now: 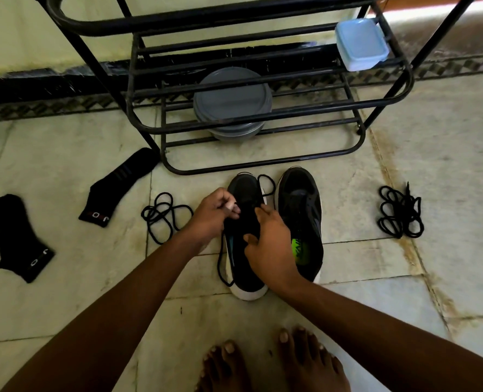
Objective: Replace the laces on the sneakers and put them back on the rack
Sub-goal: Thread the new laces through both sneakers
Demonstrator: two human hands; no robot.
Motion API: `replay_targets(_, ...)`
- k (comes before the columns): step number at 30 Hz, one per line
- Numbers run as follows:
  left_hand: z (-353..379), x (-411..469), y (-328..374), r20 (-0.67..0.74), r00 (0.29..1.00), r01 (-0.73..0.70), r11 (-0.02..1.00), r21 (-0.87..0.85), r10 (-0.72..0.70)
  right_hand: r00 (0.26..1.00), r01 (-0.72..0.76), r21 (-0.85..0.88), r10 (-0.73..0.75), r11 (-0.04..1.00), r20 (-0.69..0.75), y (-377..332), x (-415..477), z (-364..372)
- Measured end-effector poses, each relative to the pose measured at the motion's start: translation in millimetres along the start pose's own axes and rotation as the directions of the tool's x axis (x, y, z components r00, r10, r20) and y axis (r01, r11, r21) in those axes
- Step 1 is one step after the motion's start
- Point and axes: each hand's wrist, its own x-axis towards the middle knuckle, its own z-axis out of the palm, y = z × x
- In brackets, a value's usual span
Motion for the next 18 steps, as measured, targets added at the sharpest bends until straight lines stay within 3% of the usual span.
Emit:
replay_targets(5, -17, -6, -1, 0.058, 0.990, 0.143, 0.909, -0.392, -0.130, 1.000, -0.003, 0.018, 0.004, 1.000, -0.006, 1, -6, 12)
replay_targets(9, -27, -7, -4, -0.048, 0.994, 0.046, 0.787, -0.615, -0.095, 1.000, 0.015, 0.006, -0.015, 1.000, -0.005, 5, -4, 20)
replay_targets(12, -43, -9, 3, -0.107, 0.991, -0.044, 0.571, -0.820, -0.078, 1.000, 0.020, -0.005, -0.020, 1.000, -0.021, 6, -4, 24)
replay_targets(13, -50, -10, 7, -0.136, 0.988, -0.075, 0.561, -0.825, -0.067, 0.999, 0.026, -0.001, -0.026, 1.000, -0.028, 6, -4, 24)
replay_targets(14, -57, -13, 11, -0.181, 0.983, -0.117, 0.630, -0.767, -0.037, 0.999, 0.029, 0.007, -0.029, 1.000, -0.035, 6, -4, 24)
replay_targets(15, -64, -16, 15, -0.252, 0.967, -0.172, 0.783, -0.598, 0.020, 0.999, 0.033, 0.018, -0.032, 0.999, -0.044, 7, -4, 24)
replay_targets(16, -72, -17, 14, -0.304, 0.944, -0.219, 0.934, -0.281, 0.129, 0.998, 0.031, 0.034, -0.030, 0.999, -0.053, 7, -4, 25)
replay_targets(17, -80, -17, 11, -0.301, 0.914, -0.244, 0.961, 0.131, 0.273, 0.998, 0.027, 0.060, -0.024, 0.998, -0.060, 9, -4, 26)
replay_targets(18, -87, -18, 6, -0.229, 0.895, -0.239, 0.845, 0.479, 0.383, 0.998, 0.021, 0.086, -0.016, 0.996, -0.062, 9, -4, 26)
